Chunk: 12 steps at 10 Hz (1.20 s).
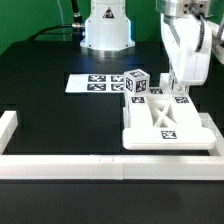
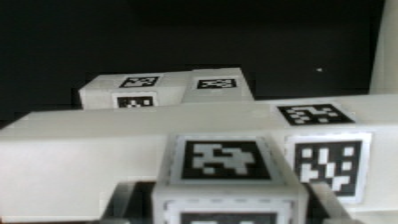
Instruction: Assemble chair
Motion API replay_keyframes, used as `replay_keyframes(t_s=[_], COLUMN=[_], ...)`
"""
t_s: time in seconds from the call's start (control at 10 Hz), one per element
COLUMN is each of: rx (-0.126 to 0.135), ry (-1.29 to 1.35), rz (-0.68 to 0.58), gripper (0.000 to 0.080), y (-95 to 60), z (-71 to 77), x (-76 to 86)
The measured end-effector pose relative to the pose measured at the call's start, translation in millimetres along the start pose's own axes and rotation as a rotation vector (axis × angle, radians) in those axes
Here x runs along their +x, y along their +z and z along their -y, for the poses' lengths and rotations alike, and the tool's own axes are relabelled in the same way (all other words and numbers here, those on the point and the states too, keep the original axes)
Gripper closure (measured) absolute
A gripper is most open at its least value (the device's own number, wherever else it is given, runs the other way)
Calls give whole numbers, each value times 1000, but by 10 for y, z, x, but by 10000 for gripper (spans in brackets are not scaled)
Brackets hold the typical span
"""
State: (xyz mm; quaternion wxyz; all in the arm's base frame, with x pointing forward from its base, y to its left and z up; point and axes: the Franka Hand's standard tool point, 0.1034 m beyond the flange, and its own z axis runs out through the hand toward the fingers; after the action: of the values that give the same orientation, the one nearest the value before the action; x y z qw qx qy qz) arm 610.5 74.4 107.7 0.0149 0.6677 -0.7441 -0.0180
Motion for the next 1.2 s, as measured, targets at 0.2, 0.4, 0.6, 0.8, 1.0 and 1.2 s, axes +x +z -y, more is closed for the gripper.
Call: replay_keyframes(t_s=[0.2,0.4,0.6,0.8,1.0,1.2], rx=[0,-7,-10,-10,-10,-9], ry=[-7,-53,-157,-326,-484,-676], rz=[2,2,1,1,0,-4], gripper=[528,213,169,150,150,150], y=[2,6,10,11,11,10], z=[-1,-15,-21,-21,-21,-22], x=[-4,-4,-11,-6,-2,-20])
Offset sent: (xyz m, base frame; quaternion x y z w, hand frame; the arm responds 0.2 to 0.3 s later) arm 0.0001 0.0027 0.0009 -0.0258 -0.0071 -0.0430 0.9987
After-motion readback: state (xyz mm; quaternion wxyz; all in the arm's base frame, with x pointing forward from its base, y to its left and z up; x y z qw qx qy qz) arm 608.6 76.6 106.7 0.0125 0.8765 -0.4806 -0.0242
